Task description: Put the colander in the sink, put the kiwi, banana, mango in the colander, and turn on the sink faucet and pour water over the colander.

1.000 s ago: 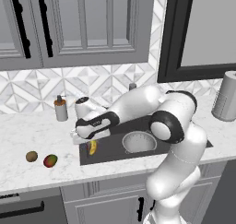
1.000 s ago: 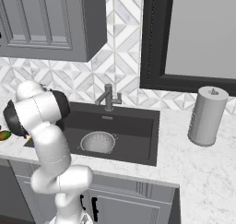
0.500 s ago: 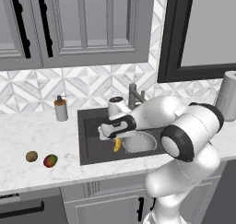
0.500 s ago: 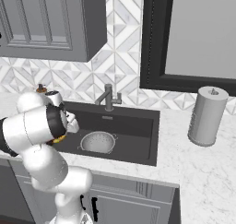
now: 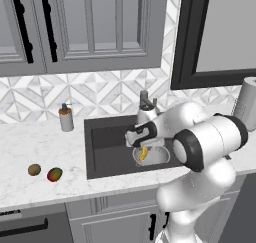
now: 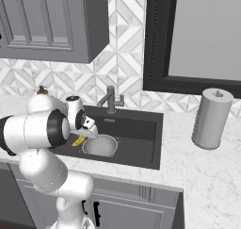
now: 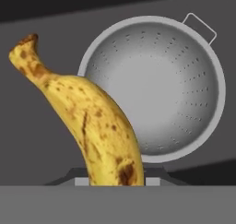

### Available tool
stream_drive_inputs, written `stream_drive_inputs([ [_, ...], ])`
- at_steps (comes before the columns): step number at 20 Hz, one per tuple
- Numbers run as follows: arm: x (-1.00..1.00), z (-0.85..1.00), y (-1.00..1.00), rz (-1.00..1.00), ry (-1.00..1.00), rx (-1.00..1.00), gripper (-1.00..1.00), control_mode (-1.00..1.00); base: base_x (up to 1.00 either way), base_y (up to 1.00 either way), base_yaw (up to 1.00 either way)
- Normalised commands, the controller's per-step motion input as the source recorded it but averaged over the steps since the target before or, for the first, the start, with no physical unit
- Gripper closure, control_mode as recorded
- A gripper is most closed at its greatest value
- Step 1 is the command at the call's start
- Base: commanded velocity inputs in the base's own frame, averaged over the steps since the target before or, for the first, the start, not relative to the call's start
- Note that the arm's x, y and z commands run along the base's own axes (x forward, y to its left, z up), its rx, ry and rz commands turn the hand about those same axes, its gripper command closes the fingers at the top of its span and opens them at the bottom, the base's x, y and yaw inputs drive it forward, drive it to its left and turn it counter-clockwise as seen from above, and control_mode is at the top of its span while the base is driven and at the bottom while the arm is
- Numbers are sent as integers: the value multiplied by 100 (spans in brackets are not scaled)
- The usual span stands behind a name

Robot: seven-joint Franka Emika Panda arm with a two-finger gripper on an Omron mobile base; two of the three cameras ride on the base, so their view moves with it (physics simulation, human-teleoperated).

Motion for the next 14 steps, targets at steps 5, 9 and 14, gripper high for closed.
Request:
stream_drive_inputs([
  [5, 37, -28, -32, -3, -3, 0, 100, -100, 0, 0, 0],
  [9, 21, -50, -26, 0, -7, 0, 100, -100, 0, 0, 0],
  [14, 15, -56, -9, 0, -5, -2, 100, -100, 0, 0, 0],
])
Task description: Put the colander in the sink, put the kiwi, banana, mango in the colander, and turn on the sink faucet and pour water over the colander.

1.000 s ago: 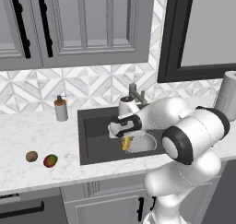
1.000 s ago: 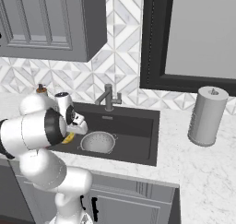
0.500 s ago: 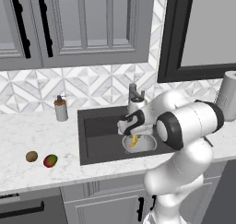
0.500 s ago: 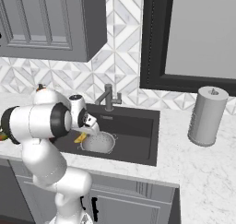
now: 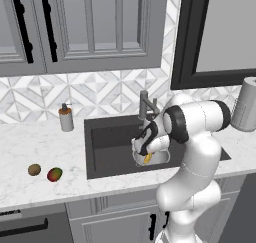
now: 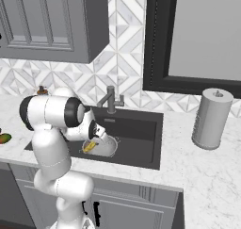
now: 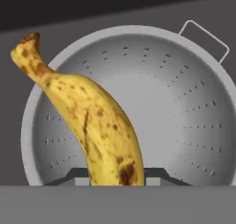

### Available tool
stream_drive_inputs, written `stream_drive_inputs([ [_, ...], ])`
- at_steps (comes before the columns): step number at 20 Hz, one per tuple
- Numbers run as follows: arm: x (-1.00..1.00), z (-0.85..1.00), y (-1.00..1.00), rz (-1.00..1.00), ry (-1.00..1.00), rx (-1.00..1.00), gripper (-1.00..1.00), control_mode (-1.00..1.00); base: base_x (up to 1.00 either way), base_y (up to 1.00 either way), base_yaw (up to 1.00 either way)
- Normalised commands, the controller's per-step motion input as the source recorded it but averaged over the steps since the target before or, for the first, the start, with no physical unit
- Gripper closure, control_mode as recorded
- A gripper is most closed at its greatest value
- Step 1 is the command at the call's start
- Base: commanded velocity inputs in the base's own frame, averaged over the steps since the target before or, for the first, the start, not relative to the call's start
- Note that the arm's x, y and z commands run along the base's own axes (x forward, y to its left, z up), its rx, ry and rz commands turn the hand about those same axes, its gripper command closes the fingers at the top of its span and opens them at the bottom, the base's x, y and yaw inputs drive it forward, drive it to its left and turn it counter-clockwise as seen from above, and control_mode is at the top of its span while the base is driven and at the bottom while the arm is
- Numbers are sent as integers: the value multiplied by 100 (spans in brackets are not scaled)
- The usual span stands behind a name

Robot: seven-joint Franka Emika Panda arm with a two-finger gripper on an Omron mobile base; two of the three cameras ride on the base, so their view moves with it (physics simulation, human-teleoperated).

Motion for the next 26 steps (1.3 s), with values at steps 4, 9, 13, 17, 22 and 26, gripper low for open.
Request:
stream_drive_inputs([
  [4, 14, -52, -3, -2, -4, -1, 100, -100, 0, 0, 0],
  [9, 32, -21, -8, -4, -4, 0, 100, -100, 0, 0, 0],
  [13, 34, 0, -16, -1, -2, 0, 100, -100, 0, 0, 0],
  [17, 45, 0, -8, -2, -1, 0, 100, -100, 0, 0, 0],
  [22, 34, 0, -6, -2, -3, 0, 100, -100, 0, 0, 0],
  [26, 6, -9, -3, 0, -1, 0, 100, -100, 0, 0, 0],
])
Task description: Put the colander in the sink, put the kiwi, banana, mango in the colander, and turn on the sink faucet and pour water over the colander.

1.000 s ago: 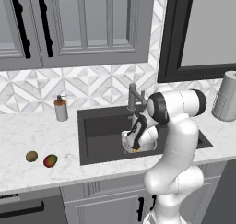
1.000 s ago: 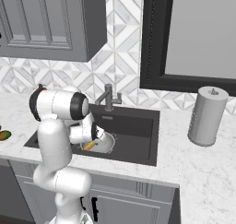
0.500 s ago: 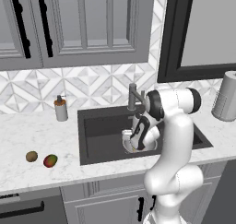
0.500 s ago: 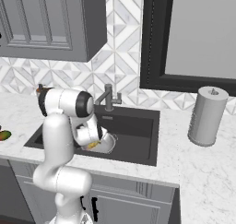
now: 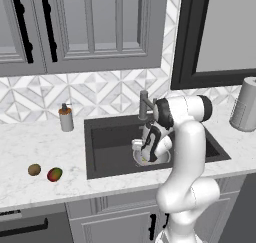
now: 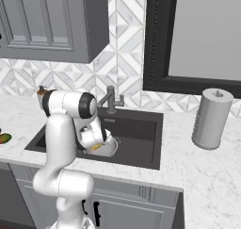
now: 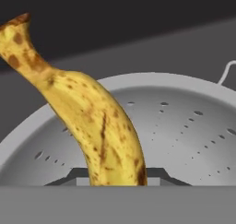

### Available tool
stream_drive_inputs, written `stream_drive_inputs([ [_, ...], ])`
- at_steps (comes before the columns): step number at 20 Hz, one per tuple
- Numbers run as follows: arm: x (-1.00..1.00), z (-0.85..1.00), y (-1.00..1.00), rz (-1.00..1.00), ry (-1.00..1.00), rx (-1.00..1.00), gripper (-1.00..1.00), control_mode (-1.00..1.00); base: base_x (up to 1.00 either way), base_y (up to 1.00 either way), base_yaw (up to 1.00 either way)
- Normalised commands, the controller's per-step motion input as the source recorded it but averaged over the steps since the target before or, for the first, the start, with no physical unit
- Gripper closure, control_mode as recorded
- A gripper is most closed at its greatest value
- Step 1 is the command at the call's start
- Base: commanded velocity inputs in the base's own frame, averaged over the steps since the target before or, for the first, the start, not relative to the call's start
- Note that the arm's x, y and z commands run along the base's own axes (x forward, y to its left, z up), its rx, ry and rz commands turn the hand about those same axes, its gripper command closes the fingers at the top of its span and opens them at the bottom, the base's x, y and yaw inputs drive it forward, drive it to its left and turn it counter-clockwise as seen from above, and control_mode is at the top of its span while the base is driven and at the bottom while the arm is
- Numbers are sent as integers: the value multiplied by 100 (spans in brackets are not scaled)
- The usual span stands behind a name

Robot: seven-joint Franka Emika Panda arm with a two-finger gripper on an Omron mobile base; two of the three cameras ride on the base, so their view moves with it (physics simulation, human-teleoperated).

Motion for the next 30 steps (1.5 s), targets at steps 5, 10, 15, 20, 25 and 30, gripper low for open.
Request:
stream_drive_inputs([
  [5, 0, -7, 0, 0, 0, 0, -100, -100, 0, 0, 0],
  [10, 0, 0, 0, 0, 0, 0, -100, -100, 0, 0, 0],
  [15, -23, 11, 0, -3, -8, 0, -100, -100, 0, 0, 0],
  [20, -43, 69, 19, -7, -3, 0, -100, -100, 0, 0, 0],
  [25, -72, 48, 38, -3, 0, 0, -100, -100, 0, 0, 0],
  [30, -34, 67, 42, 0, 2, 0, -100, -100, 0, 0, 0],
])
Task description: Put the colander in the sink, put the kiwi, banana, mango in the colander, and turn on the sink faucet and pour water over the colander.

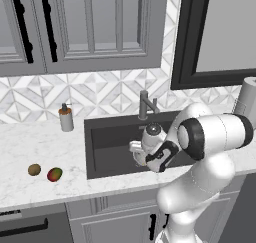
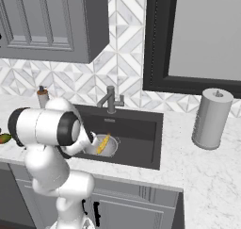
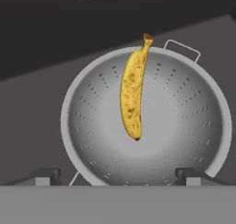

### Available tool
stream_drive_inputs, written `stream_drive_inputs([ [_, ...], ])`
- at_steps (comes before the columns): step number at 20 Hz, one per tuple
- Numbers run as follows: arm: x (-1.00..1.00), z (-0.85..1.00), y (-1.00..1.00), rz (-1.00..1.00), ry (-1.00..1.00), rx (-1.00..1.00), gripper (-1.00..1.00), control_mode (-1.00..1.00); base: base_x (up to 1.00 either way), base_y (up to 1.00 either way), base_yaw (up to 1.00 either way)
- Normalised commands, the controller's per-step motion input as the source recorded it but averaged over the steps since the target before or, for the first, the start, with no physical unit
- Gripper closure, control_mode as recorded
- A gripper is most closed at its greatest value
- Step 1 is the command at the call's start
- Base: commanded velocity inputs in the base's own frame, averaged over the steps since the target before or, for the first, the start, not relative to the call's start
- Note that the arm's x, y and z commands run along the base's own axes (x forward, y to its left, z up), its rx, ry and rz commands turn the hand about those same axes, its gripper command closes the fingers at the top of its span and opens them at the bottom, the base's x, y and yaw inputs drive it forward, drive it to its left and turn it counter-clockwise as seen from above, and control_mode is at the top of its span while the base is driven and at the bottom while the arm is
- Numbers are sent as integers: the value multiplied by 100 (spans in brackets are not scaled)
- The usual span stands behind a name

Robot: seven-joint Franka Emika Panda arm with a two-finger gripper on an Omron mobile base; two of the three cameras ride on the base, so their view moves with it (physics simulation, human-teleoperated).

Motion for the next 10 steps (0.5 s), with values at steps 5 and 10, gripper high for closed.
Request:
stream_drive_inputs([
  [5, -1, 91, 21, 0, 4, 1, -100, -100, 0, 0, 0],
  [10, 0, 99, 6, 2, 17, 1, -100, -100, 0, 0, 0],
])
